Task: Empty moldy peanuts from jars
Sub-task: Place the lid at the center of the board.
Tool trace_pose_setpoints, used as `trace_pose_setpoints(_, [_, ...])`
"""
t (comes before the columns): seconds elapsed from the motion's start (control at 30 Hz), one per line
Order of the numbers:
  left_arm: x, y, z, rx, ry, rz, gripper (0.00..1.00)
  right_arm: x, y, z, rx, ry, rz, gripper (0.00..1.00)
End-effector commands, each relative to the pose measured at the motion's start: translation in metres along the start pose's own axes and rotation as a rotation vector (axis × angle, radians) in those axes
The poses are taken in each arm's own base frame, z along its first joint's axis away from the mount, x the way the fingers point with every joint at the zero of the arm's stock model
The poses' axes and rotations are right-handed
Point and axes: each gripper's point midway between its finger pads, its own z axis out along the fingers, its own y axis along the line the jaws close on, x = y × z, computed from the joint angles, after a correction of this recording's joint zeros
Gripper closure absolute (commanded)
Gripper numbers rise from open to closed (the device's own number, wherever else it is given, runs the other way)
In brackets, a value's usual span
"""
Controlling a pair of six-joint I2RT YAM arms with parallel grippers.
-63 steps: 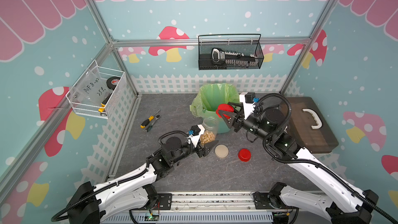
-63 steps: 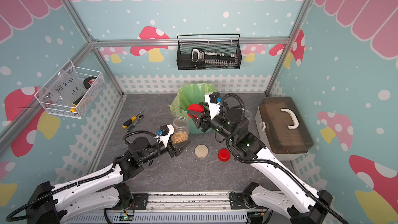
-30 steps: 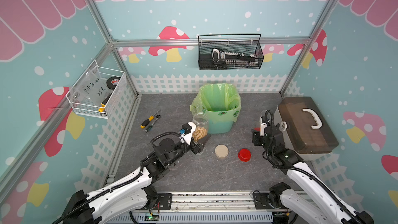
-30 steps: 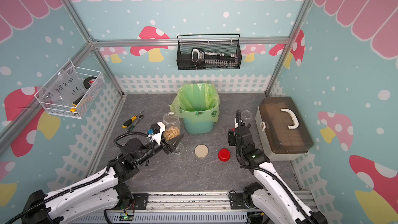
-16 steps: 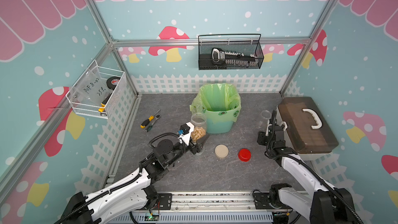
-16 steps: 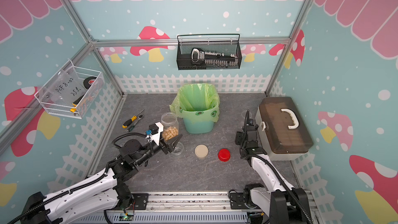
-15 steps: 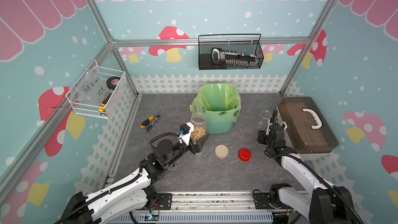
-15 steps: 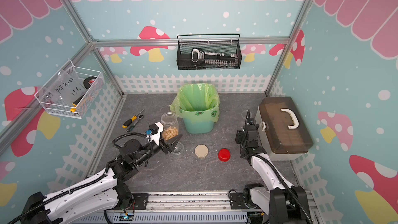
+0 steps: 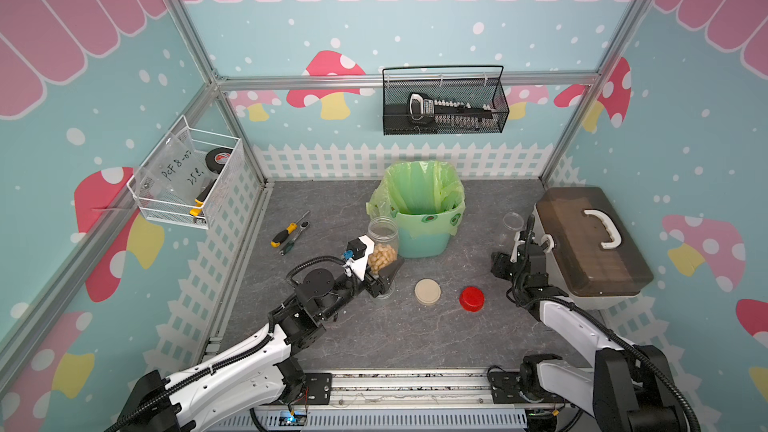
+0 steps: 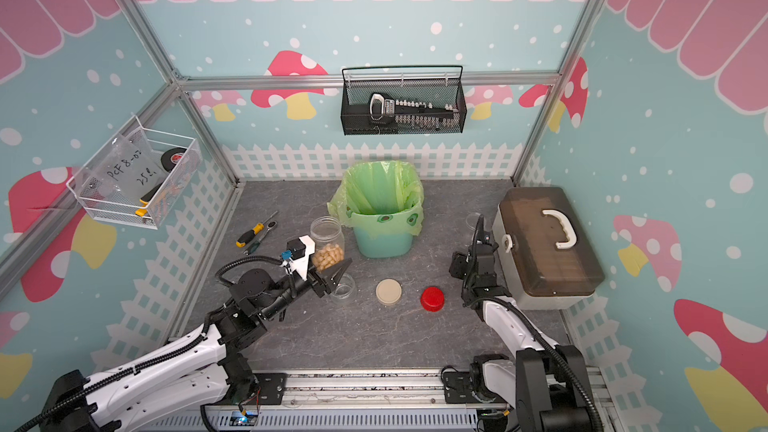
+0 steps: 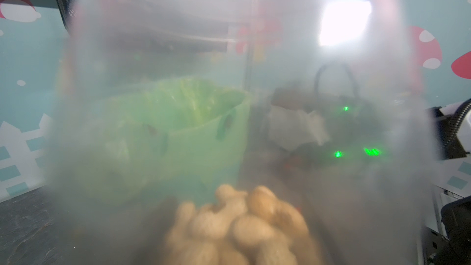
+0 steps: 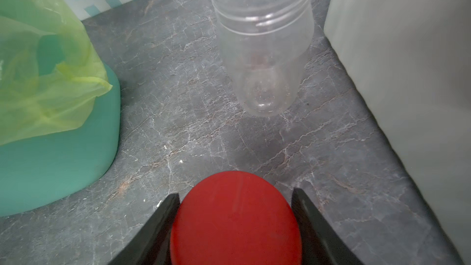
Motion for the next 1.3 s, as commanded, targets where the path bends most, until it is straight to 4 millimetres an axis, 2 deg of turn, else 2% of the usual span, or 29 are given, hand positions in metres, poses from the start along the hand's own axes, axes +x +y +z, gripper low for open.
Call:
trace_pose_setpoints(0.0, [-0.010,0.002,-0.001,-0.008,-0.048,0.006,0.71,-0.007,0.002,-0.005,-0.019,-0.088,0.049,0.43])
trace_pose_setpoints(0.17, [-0.009,0.002,-0.001,-0.009,-0.044,0.008,0.71,0.001,-0.006,-0.011,0.037,-0.177,0.025,0.44])
trace_pose_setpoints(0.2, [-0.009,0.002,-0.002,-0.009,-0.046,0.008,0.71,-0.004,-0.004,-0.013,0.037,-0.208,0.025,0.44])
trace_pose_setpoints(0.23, [-0.009,0.002,-0.002,-0.009,-0.046,0.008,0.71,0.006,-0.008,-0.012,0.051,-0.207,0.015,0.44])
trace_pose_setpoints(0.33, [-0.009,0.003,-0.002,-0.012,-0.046,0.008,0.71,-0.001,-0.003,-0.011,0.072,-0.232,-0.015,0.44])
trace_pose_setpoints(0.4, [-0.009,0.003,-0.002,-0.012,-0.046,0.008,0.71,0.006,-0.006,-0.004,0.106,-0.209,-0.029,0.43])
trace_pose_setpoints(0.43, [-0.008,0.003,-0.002,-0.012,-0.046,0.008,0.71,-0.004,-0.002,0.000,0.107,-0.219,-0.019,0.43])
trace_pose_setpoints(0.63, [-0.009,0.003,-0.001,-0.009,-0.046,0.007,0.71,-0.004,0.003,0.017,0.116,-0.177,-0.002,0.39])
trace_pose_setpoints(0.93, [-0.010,0.008,-0.006,-0.026,-0.053,0.010,0.71,0.007,0.006,0.019,0.095,-0.120,0.005,0.27])
trace_pose_setpoints(1.27, [-0.010,0.013,-0.011,-0.036,-0.060,0.003,0.71,0.013,0.012,0.021,0.063,-0.081,0.005,0.22])
